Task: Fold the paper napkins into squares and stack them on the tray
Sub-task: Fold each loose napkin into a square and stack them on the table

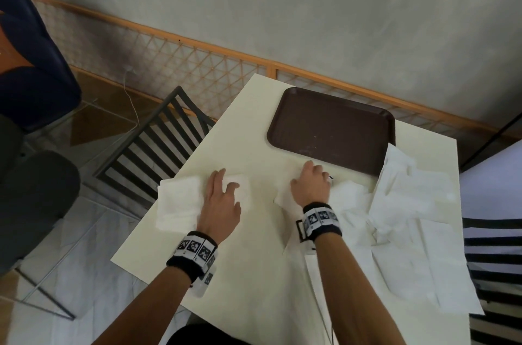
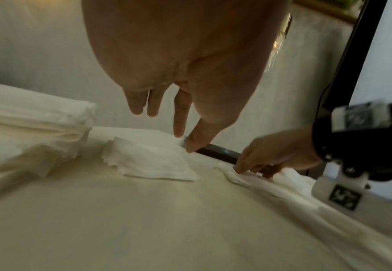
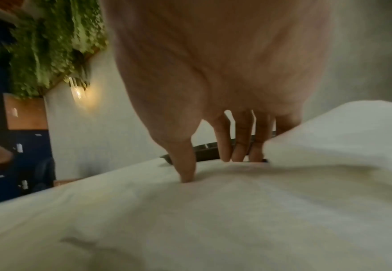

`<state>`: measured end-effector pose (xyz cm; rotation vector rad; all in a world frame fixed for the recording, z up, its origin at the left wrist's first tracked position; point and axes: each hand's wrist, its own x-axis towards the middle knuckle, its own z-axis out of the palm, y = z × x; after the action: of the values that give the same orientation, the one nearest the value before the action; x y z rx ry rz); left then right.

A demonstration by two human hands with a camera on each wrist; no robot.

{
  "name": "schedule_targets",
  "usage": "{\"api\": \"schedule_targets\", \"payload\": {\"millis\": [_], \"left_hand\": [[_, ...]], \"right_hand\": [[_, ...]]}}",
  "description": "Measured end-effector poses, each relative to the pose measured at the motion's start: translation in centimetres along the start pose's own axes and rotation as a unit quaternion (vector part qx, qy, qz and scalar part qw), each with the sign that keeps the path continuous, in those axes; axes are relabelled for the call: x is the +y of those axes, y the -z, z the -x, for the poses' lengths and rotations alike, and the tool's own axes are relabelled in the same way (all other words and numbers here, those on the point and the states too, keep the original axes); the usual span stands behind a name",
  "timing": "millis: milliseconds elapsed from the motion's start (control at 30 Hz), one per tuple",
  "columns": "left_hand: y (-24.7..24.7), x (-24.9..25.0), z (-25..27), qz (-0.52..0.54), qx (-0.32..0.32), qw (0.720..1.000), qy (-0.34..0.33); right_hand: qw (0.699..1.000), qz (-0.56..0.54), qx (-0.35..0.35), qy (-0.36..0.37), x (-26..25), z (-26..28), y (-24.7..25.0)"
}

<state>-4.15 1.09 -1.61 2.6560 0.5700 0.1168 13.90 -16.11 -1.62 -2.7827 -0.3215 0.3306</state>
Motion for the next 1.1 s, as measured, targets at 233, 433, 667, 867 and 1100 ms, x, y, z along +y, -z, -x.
{"api": "schedule_targets", "payload": {"millis": [233,433,667,867,1100], "left_hand": [[0.6,1.9,2.2,0.113,-0.045,0.992,-0.031],[0.8,3.6,2.3,0.227,-0.063,0.972,-0.009],[5.4,9.1,2.1,0.516,-0.058,0.853,0.055],[8.9,10.8,2.3,0.525,0.027,0.851,-0.006],[11.8,10.1,3.1,0.456,0.038,0.883,-0.1]], "right_hand": [[0.999,-0.02,-0.003,0.045,3.5,0.7,1.2],[0.963,-0.241,0.076,0.096,3.5,5.0,3.9],[0.858,-0.466,0.099,0.191,0.1,11.7,11.3],[0.855,-0.496,0.022,0.151,0.4,13.1,12.2],[0.779,-0.604,0.002,0.167,0.2,13.6,11.7]]}}
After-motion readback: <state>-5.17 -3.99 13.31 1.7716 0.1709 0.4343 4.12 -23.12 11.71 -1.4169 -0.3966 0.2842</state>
